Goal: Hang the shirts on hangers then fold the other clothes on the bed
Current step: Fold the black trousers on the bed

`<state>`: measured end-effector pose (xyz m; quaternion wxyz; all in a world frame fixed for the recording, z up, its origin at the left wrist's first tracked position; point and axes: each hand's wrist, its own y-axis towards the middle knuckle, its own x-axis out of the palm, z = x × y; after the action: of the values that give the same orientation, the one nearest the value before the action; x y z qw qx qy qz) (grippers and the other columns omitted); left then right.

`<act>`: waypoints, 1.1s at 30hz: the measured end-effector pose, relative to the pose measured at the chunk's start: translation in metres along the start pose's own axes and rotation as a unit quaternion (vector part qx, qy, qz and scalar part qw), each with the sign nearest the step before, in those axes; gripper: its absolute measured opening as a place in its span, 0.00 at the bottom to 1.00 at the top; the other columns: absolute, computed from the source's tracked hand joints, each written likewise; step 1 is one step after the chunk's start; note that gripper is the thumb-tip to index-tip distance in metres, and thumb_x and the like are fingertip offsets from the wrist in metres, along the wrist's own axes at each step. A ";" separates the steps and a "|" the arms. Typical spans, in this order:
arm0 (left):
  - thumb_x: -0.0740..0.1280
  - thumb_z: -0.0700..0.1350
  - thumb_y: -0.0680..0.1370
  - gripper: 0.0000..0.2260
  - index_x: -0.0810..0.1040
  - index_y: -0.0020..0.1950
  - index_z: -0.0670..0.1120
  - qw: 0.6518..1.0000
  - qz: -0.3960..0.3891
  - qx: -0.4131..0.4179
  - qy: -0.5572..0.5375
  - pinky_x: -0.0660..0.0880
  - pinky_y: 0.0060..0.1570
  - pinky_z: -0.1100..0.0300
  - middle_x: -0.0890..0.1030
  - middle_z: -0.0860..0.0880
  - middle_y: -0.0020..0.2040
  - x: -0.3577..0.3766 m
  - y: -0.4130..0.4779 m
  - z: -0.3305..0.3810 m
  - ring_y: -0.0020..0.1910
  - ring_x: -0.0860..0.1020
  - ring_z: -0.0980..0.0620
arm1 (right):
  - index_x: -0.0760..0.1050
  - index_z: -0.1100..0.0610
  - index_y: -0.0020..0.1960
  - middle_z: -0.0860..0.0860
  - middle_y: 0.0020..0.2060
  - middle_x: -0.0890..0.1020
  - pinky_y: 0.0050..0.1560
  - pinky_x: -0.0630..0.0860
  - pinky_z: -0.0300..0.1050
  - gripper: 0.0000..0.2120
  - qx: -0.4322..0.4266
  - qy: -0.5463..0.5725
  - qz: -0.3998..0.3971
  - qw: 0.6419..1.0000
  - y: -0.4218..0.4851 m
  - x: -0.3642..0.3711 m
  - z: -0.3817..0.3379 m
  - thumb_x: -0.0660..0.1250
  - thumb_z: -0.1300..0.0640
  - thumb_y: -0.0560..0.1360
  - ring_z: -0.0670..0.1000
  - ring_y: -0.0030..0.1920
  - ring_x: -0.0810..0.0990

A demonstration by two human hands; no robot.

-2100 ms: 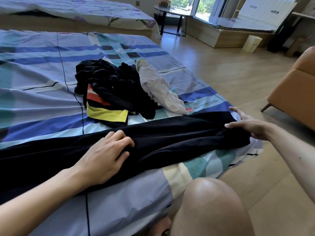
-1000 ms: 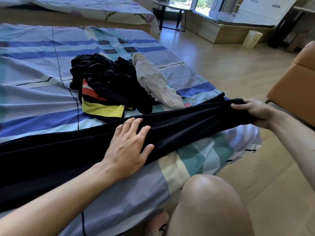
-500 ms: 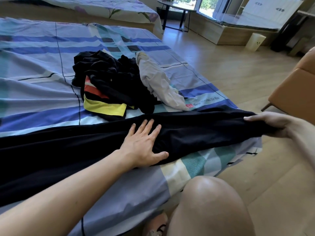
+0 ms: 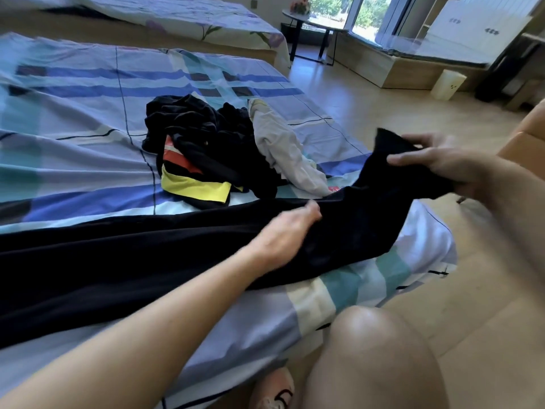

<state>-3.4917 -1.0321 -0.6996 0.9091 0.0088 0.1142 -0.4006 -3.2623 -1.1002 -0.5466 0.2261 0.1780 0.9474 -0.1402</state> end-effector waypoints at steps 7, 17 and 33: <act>0.49 0.76 0.74 0.42 0.75 0.71 0.46 0.906 -0.002 -0.110 -0.409 0.75 0.63 0.41 0.80 0.39 0.64 -0.079 -0.033 0.010 0.62 0.80 0.37 | 0.70 0.54 0.73 0.51 0.56 0.83 0.51 0.81 0.40 0.25 -0.113 -0.079 -0.227 0.964 -0.035 0.130 -0.044 0.69 0.59 0.78 0.45 0.51 0.84; 0.72 0.33 0.72 0.18 0.79 0.57 0.49 0.958 0.232 -0.146 -0.084 0.82 0.53 0.47 0.86 0.48 0.49 -0.097 -0.061 -0.036 0.47 0.85 0.48 | 0.73 0.54 0.68 0.54 0.55 0.77 0.50 0.73 0.38 0.21 -0.053 -0.092 -0.019 0.994 0.024 0.138 0.048 0.72 0.60 0.77 0.48 0.50 0.77; 0.71 0.44 0.72 0.34 0.65 0.77 0.52 0.832 0.301 -0.051 0.464 0.73 0.58 0.47 0.66 0.47 0.61 -0.123 -0.120 -0.045 0.59 0.71 0.43 | 0.79 0.61 0.60 0.54 0.52 0.87 0.48 0.82 0.41 0.15 0.104 0.099 -0.128 0.981 0.015 0.163 0.085 0.69 0.52 0.79 0.51 0.49 0.86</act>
<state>-3.6685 -1.0197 -0.7080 0.8241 0.1812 0.5344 -0.0500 -3.3600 -1.0715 -0.6998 0.0921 0.0908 0.9603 -0.2470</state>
